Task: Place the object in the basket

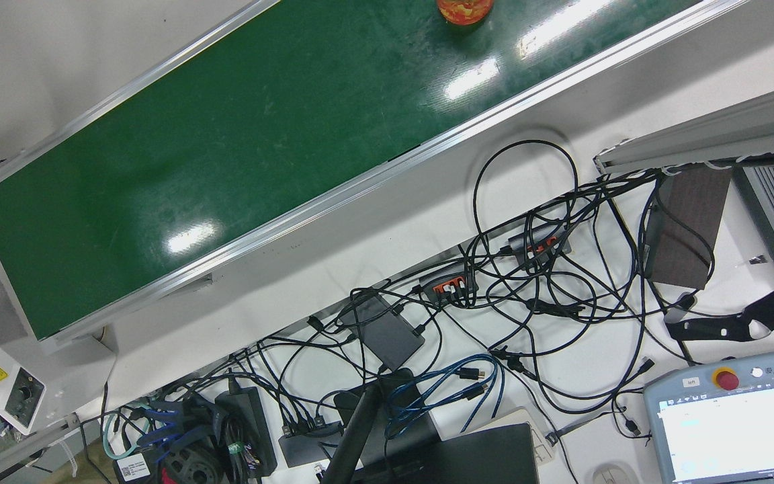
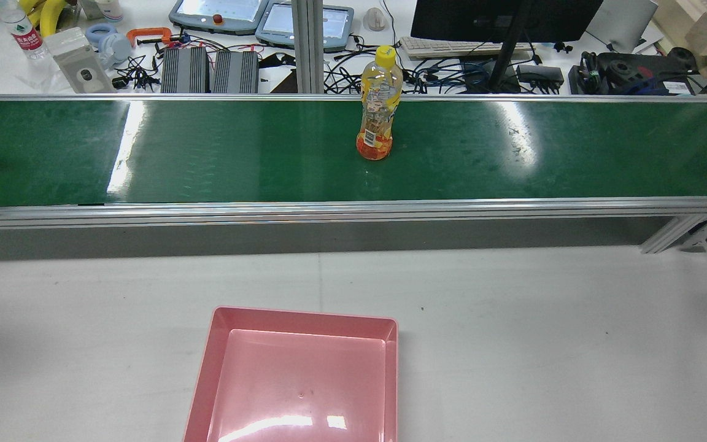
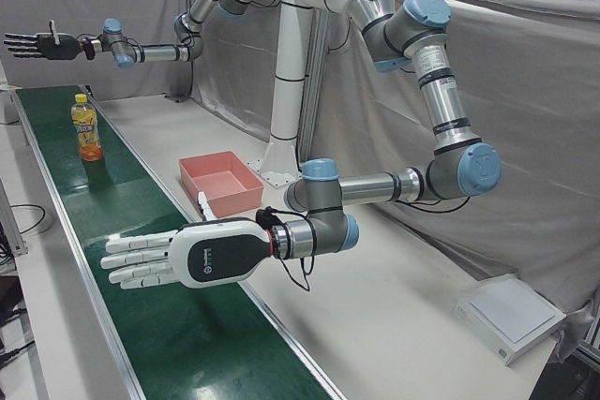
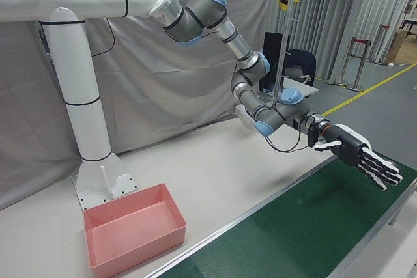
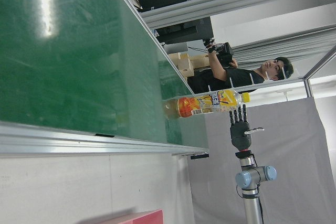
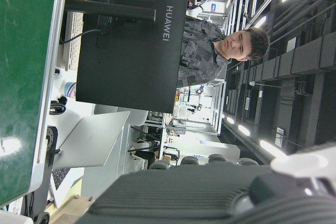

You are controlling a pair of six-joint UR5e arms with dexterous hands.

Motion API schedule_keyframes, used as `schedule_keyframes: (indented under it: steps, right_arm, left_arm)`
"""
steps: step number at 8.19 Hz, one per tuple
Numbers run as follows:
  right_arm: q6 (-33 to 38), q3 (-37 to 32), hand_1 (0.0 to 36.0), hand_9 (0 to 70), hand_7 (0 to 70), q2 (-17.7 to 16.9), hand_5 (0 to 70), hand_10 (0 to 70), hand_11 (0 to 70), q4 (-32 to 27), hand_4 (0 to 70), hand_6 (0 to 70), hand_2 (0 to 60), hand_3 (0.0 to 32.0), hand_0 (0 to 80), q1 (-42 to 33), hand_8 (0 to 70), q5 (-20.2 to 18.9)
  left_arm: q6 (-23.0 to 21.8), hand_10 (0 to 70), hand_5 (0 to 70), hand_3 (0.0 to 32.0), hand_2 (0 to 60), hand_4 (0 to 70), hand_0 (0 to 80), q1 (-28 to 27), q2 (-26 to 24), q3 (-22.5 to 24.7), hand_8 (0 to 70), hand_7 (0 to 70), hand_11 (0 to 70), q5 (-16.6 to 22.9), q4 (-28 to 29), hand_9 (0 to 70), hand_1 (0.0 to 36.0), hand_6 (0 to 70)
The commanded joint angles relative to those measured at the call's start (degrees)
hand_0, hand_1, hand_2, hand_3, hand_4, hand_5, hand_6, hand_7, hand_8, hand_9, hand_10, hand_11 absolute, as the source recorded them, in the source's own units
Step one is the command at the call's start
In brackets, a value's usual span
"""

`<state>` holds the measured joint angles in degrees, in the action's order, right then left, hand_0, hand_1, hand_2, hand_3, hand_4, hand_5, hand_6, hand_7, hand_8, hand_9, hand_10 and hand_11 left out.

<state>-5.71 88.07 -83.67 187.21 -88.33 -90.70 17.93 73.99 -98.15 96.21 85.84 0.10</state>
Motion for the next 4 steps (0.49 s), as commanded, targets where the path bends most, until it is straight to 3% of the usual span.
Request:
schedule_keyframes:
  steps: [1,4]
  right_arm:
    - [0.0,0.0,0.0,0.0,0.0,0.0,0.0,0.0,0.0,0.0,0.0,0.0,0.0,0.0,0.0,0.0,0.0,0.0]
    - [0.0,0.0,0.0,0.0,0.0,0.0,0.0,0.0,0.0,0.0,0.0,0.0,0.0,0.0,0.0,0.0,0.0,0.0]
  left_arm:
    - [0.0,4.6,1.8,0.0,0.0,3.4,51.1,-0.16,-0.02,-0.23,0.0,0.0,8.6,0.03,-0.01,0.0,13.1,0.0]
    - [-0.09,4.7,1.8,0.0,0.0,3.4,51.0,-0.51,-0.02,-0.49,0.0,0.0,8.8,0.03,-0.01,0.0,13.1,0.0]
